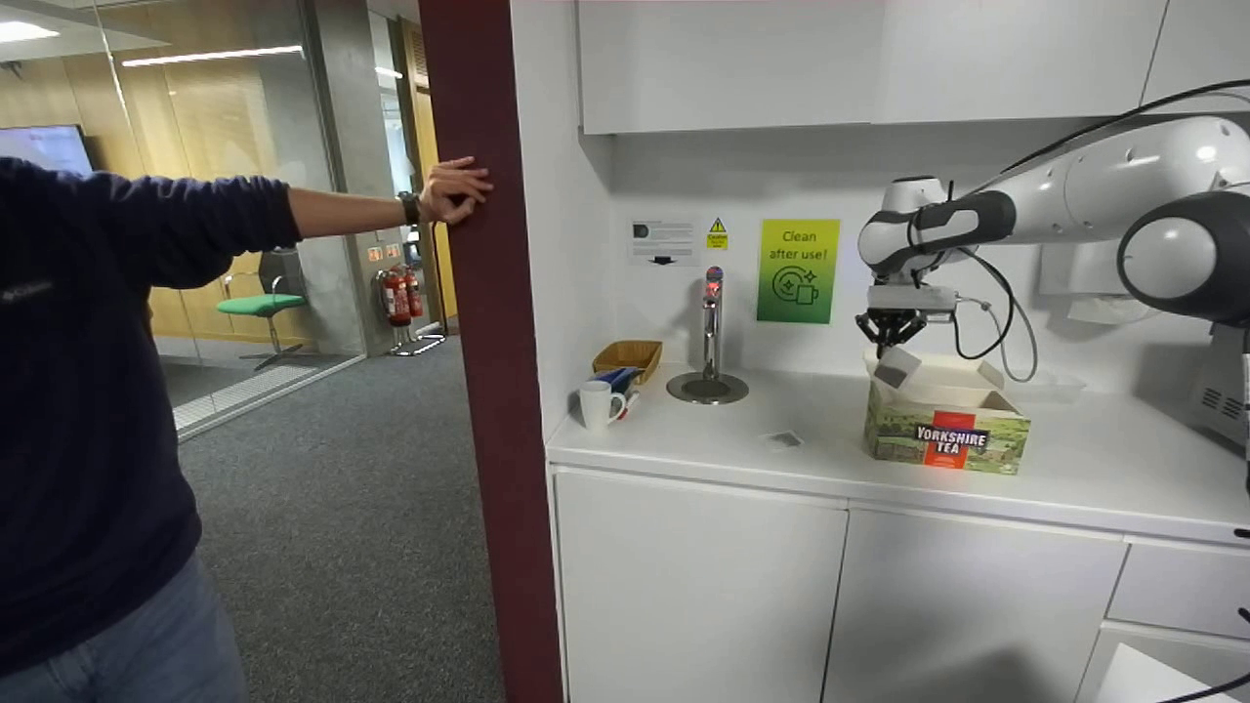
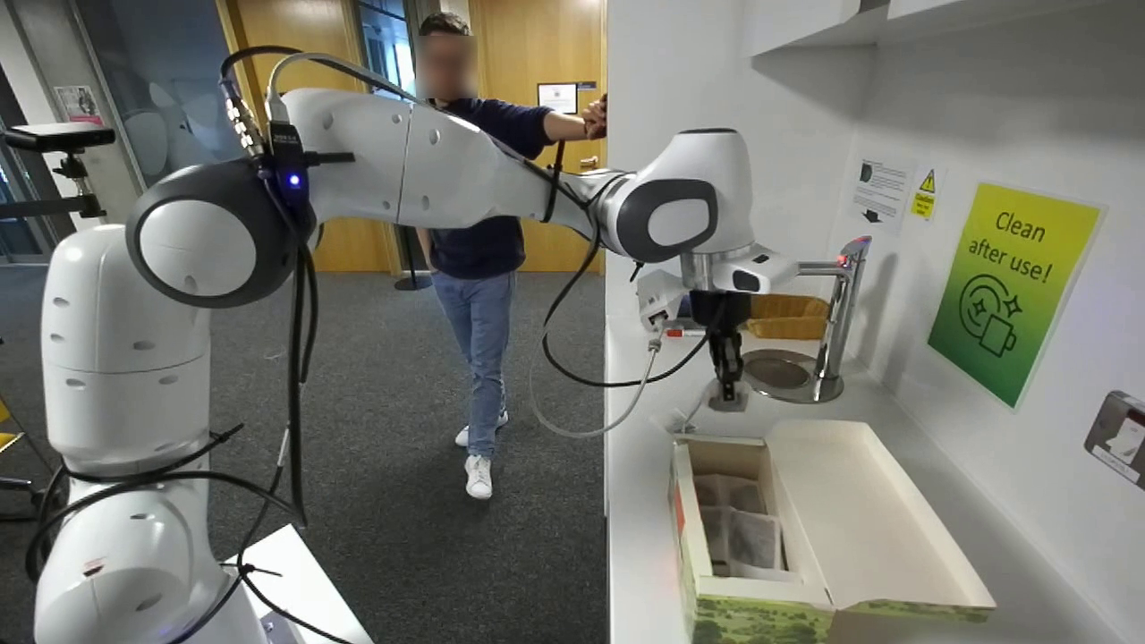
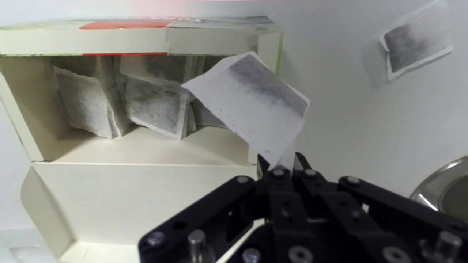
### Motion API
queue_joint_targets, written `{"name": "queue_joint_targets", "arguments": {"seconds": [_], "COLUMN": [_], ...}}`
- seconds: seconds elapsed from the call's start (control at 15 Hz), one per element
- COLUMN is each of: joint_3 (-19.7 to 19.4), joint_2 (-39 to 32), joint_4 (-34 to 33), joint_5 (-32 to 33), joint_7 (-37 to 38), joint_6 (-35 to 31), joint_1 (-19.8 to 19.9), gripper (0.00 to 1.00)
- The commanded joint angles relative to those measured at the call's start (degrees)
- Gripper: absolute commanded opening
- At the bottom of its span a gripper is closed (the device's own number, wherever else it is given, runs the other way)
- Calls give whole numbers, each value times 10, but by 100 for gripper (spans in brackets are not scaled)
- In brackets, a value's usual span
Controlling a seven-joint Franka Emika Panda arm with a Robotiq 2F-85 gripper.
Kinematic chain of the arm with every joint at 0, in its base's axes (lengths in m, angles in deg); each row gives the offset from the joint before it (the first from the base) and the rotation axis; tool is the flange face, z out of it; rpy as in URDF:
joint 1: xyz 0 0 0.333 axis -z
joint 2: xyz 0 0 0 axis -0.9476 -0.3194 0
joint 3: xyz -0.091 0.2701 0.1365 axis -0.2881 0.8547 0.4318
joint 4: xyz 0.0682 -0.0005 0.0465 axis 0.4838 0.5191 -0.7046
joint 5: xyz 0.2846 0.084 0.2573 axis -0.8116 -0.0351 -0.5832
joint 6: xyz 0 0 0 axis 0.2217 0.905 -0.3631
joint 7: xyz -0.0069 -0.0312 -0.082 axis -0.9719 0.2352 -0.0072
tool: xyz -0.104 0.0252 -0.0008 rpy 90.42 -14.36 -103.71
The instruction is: Put some tea bags on the counter
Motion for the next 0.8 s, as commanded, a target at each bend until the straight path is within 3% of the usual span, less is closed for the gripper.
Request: {"name": "queue_joint_targets", "arguments": {"seconds": [0.0, 0.73], "joint_3": [11, 32], "joint_2": [11, -45], "joint_4": [-7, -26], "joint_5": [2, 3], "joint_7": [21, 27], "joint_6": [6, 12], "joint_1": [-21, -49], "gripper": [1, 1]}}
